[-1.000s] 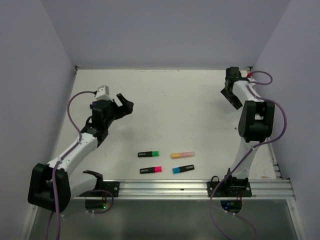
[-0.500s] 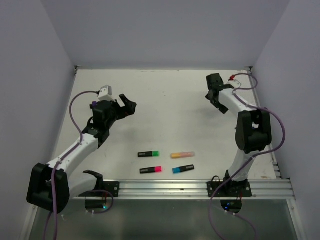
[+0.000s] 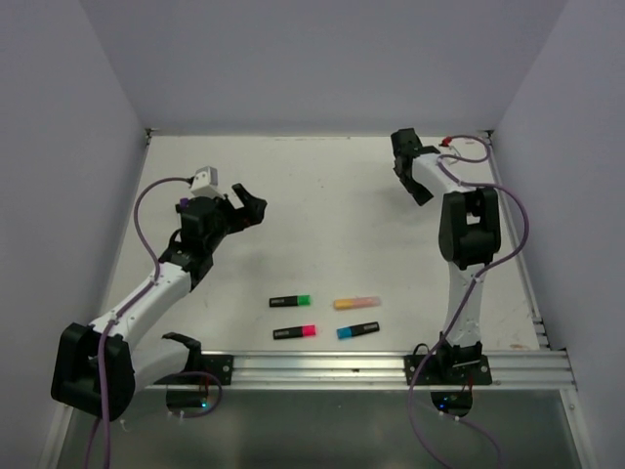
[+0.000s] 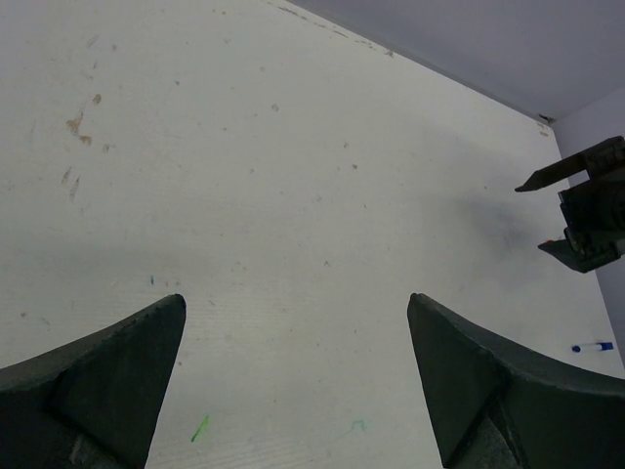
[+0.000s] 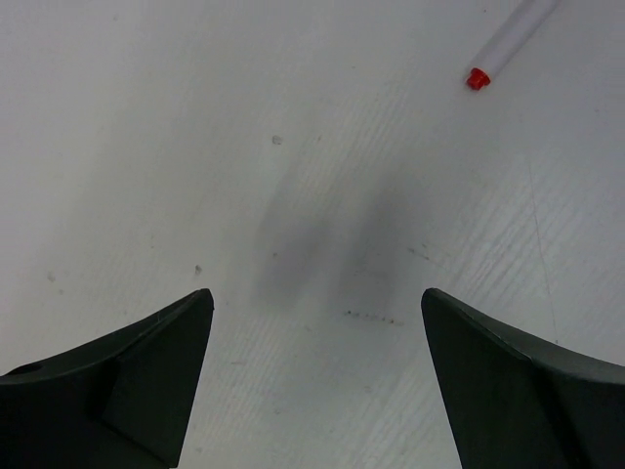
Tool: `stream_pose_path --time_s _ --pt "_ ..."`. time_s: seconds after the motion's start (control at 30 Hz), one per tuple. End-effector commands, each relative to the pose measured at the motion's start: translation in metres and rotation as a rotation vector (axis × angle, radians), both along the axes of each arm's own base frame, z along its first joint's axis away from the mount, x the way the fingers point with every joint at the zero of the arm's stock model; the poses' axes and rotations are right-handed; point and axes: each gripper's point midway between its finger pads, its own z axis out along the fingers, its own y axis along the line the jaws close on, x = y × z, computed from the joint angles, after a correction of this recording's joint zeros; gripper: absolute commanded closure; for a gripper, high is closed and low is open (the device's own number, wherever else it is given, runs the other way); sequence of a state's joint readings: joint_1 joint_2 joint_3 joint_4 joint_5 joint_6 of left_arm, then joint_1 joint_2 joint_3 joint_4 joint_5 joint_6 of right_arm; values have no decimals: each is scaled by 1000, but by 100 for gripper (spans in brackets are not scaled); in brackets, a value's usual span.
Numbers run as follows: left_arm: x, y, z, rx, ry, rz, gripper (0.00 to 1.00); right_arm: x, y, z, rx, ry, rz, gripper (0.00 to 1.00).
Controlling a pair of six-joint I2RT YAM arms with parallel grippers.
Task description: Open the pen caps
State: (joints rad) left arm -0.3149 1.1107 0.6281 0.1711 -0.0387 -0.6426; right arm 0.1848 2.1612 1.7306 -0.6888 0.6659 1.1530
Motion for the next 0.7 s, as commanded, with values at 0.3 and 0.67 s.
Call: stream_pose_path --time_s 0.3,0.67 --pt "3 -14 0 -12 -23 -67 0 -16 -72 -11 -91 74 -184 6" --pt "-2 -17 2 -20 -24 -87 0 -12 -93 -16 -135 119 -210 6"
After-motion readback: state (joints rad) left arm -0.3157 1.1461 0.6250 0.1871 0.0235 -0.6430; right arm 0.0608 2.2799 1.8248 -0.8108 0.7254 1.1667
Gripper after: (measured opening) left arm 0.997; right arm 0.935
